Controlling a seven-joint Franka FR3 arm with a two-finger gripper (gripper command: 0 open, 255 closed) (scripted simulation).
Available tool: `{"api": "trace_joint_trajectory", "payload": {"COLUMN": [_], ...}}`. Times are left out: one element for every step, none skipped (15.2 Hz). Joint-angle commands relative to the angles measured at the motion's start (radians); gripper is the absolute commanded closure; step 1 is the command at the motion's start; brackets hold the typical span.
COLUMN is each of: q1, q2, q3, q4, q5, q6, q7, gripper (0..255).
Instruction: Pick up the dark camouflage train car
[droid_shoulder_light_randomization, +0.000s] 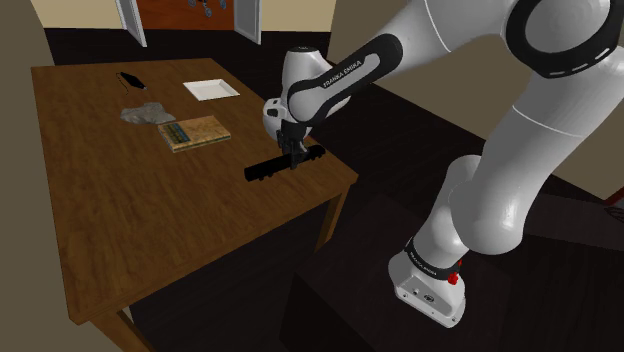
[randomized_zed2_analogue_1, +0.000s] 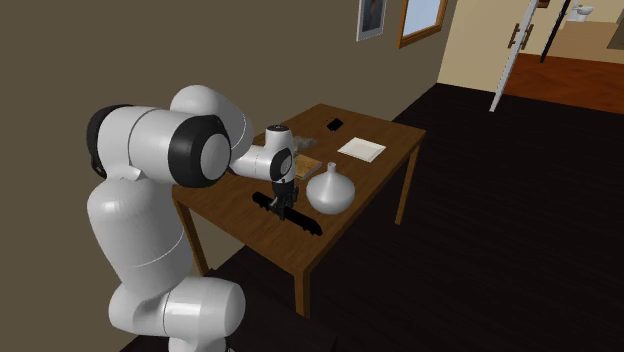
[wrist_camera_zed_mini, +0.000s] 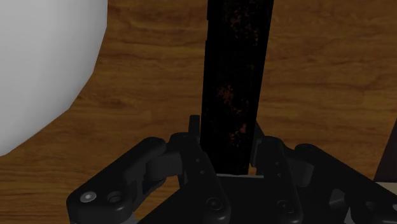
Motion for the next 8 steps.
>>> {"api": "trace_joint_trajectory", "payload": {"q1": [0.000,0.000,0.000,0.000,0.000,0.000,0.000,0.000], "q2": [0.001,0.001,0.001,0.001,0.001,0.001,0.005,-0.006], "q3": [0.000,0.000,0.000,0.000,0.000,0.000,0.000,0.000], "q4": [0.000,0.000,0.000,0.000,0.000,0.000,0.003,0.007], "q5": [0.000,0.000,0.000,0.000,0.000,0.000,0.002,-0.002], "q6": [0.001,0.001,0.001,0.001,0.001,0.001,0.001,-0.013], "q7": [0.000,0.000,0.000,0.000,0.000,0.000,-0.001,0.002], "gripper": [255,255,255,255,255,255,255,255]}}
